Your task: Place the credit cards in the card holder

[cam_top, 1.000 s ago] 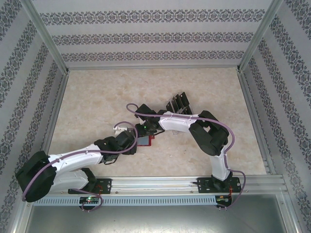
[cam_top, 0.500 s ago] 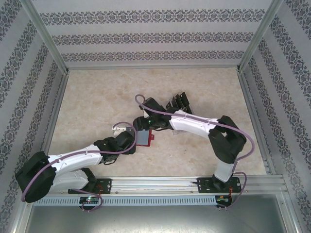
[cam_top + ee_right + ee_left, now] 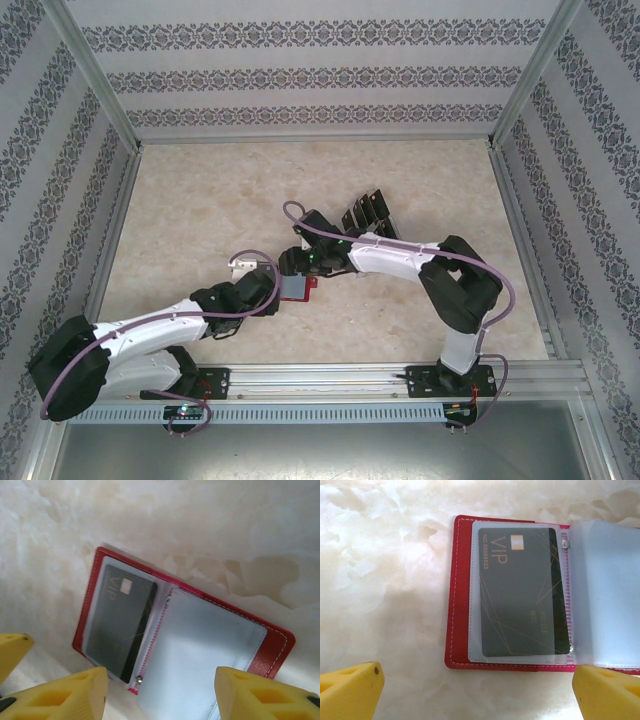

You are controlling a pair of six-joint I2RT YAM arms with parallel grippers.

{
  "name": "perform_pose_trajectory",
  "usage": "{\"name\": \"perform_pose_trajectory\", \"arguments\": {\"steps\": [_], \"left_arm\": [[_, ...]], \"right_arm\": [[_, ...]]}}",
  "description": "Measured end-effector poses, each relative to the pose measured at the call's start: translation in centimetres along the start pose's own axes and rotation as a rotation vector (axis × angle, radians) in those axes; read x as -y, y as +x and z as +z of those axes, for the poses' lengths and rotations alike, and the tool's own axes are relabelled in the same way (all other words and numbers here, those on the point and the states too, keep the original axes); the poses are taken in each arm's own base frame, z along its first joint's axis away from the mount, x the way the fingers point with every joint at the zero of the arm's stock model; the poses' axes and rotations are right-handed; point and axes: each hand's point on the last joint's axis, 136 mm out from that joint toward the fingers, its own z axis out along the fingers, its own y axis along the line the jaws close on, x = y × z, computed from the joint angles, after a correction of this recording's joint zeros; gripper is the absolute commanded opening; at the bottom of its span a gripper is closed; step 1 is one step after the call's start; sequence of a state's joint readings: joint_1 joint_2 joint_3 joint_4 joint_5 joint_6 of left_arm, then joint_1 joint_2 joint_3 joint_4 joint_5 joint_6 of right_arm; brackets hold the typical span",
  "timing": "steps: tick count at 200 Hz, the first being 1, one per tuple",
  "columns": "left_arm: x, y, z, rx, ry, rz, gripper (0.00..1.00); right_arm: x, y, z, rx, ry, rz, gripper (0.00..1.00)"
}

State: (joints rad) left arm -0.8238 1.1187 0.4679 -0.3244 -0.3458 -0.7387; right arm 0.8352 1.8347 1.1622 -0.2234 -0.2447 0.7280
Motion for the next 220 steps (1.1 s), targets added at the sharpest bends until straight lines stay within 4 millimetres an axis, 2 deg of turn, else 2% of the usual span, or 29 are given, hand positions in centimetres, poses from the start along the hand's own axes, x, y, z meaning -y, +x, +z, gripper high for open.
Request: {"name": "perform_pose_trajectory", "arguments": {"steps": [53, 137, 173, 220], "left_arm": [[0.0, 0.0, 0.0, 0.001, 0.001, 0.000, 0.97], [0.8, 0.5, 0.1, -0.022, 0.052, 0.021, 0.97], [0.9, 1.7, 0.3, -0.051, 0.078, 0.040, 0.97], [1.5, 2.1, -0.1, -0.049, 0.130, 0.057, 0.97]], "right_arm": [[1.5, 0.9, 2.4, -0.049, 0.036, 0.017, 0.58], [-0.4, 0.3, 3.1, -0.074, -0.034, 0.010, 0.57], [-0.6, 0.2, 3.2, -0.080, -0.044, 0.009, 0.57], [-0.7, 0.2, 3.3, -0.081, -0.045, 0.009, 0.57]]}}
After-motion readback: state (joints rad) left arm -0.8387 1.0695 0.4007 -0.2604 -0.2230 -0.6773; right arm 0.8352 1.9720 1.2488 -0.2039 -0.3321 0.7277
